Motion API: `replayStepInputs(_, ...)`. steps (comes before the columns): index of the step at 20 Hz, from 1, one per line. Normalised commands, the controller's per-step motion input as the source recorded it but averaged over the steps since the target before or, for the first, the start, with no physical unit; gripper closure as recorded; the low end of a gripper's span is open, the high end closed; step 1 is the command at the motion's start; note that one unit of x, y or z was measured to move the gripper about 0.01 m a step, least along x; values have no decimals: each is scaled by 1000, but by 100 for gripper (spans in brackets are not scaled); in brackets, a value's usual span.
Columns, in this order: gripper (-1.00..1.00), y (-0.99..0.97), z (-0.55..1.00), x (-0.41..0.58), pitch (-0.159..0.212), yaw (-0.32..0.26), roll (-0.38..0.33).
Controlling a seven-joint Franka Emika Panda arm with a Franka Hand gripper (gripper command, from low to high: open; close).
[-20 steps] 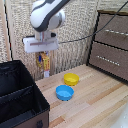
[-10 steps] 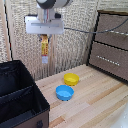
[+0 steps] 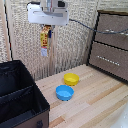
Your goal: Position your gripper near the granola bar, please. Lightly grip the granola bar with your gripping tool. Relocate your gripper along with the granola bar toward the leading division of the caddy with caution. Gently release the granola bar into the leading division of the caddy.
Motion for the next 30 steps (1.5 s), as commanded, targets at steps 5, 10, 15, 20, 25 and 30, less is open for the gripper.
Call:
replayStepInputs(5,100,177,315,-110,27,-192,161)
replayStepInputs(10,100,295,150,-106,52,-191,95)
replayStepInputs(15,100,583,-166,-215,139,-144,-47)
replayStepInputs(20,100,643,-216,-259,161,-110,-47)
replayStepInputs(25,100,598,-72,-182,113,-140,-11)
replayStepInputs(30,100,585,0,-79,35,-183,0)
